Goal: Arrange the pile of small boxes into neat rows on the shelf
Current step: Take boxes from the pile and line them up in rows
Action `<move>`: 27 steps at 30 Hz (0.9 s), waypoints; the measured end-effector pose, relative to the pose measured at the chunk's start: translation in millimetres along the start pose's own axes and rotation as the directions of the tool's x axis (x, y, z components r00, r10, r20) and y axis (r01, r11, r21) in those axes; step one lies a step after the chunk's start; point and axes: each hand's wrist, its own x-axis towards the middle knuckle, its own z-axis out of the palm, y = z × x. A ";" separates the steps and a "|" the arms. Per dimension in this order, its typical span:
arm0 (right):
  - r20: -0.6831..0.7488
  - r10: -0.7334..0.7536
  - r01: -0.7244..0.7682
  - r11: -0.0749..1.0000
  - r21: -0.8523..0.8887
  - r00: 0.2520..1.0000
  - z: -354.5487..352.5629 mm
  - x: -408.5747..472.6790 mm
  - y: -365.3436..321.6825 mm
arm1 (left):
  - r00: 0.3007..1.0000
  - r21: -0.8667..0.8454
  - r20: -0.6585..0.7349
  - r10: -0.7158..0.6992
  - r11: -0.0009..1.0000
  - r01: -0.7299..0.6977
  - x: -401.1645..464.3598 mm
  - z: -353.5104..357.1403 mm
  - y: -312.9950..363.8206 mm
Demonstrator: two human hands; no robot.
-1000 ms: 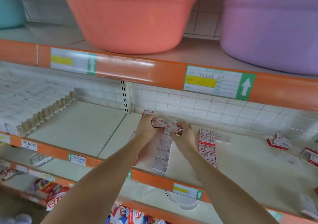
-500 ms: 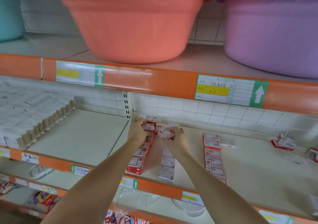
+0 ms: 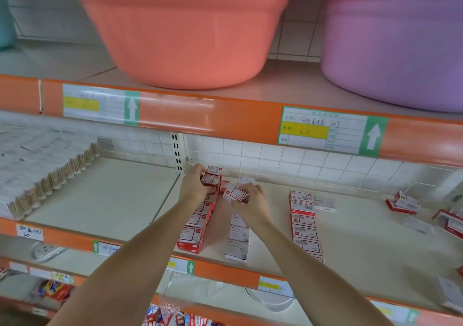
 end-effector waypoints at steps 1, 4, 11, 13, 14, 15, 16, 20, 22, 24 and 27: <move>0.005 -0.005 0.005 1.000 -0.003 1.000 0.1 -0.3 0.2 | 1.000 0.006 0.001 -0.002 1.000 0.002 -0.5 0.1 0.4; 0.020 -0.019 0.019 1.000 -0.011 1.000 -0.9 -1.9 -0.3 | 1.000 0.018 -0.010 -0.012 1.000 0.012 -4.2 -2.1 3.6; 0.069 -0.034 0.035 0.999 -0.011 0.997 -8.4 -4.7 -4.5 | 0.973 0.155 0.054 0.223 0.961 -0.229 -18.2 -17.1 17.1; 0.087 -0.030 0.031 0.999 -0.009 0.996 -10.5 -2.5 -4.3 | 0.944 0.132 0.169 0.285 0.942 -0.308 -23.7 -21.8 24.4; 0.088 -0.024 0.026 1.000 -0.018 0.996 -11.4 -2.1 -5.4 | 0.928 0.094 0.230 0.292 0.943 -0.319 -26.2 -23.3 26.8; 0.081 -0.018 0.019 1.000 -0.019 0.997 -12.4 -1.6 -7.5 | 0.916 0.062 0.285 0.282 0.948 -0.311 -28.0 -23.6 27.3; 0.068 -0.010 0.012 1.000 -0.025 0.998 -11.9 -0.7 -9.1 | 0.909 0.042 0.312 0.276 0.952 -0.303 -30.5 -23.6 27.6; 0.047 0.091 -0.094 0.994 0.064 0.995 -6.4 1.9 -14.7 | 0.907 -0.003 0.275 0.318 0.944 -0.330 -38.8 -22.1 23.2; 0.062 0.161 -0.169 0.976 0.140 0.985 -4.3 2.8 -18.7 | 0.892 -0.027 0.298 0.341 0.937 -0.349 -45.9 -22.3 23.2; 0.092 0.208 -0.224 0.950 0.219 0.974 -2.0 2.0 -24.0 | 0.885 -0.043 0.307 0.351 0.934 -0.355 -53.0 -22.6 25.4; 0.108 0.187 -0.208 0.951 0.230 0.976 3.5 0.2 -32.8 | 0.882 -0.066 0.300 0.364 0.930 -0.361 -59.0 -16.8 27.0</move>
